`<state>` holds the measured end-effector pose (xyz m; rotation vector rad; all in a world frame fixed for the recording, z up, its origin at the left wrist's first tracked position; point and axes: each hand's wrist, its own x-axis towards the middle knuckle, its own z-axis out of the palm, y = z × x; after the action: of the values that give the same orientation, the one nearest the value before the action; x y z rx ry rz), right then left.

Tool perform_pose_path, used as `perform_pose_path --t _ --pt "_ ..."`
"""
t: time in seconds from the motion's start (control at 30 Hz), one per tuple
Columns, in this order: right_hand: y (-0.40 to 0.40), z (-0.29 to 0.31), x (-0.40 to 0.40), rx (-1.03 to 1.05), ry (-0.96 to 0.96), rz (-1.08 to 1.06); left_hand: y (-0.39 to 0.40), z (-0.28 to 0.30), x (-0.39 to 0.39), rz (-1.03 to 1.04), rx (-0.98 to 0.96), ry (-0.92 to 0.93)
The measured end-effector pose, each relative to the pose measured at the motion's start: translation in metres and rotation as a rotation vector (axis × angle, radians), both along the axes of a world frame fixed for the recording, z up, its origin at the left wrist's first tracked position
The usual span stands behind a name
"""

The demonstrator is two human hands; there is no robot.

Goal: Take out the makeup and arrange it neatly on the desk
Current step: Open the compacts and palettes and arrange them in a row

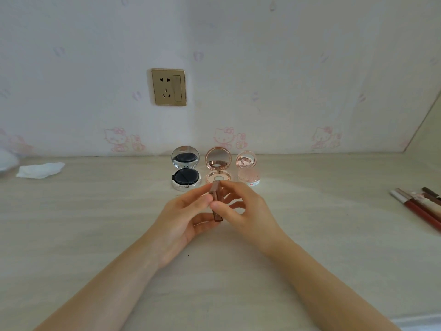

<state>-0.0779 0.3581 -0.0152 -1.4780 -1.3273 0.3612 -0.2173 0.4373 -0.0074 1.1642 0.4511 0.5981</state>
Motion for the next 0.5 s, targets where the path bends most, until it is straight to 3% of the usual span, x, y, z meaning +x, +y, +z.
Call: perform_pose_path --t 0.3,0.5 --pt "-0.0044 -0.0037 0.0015 -0.016 -0.13 0.127 -0.0011 0.0028 -0.0021 0.067 -0.082 0.034" --pt "-0.0021 -0.0045 0.0017 0.107 -0.2 0.065 -0.0032 0.0031 -0.0022 0.029 -0.046 0.048"
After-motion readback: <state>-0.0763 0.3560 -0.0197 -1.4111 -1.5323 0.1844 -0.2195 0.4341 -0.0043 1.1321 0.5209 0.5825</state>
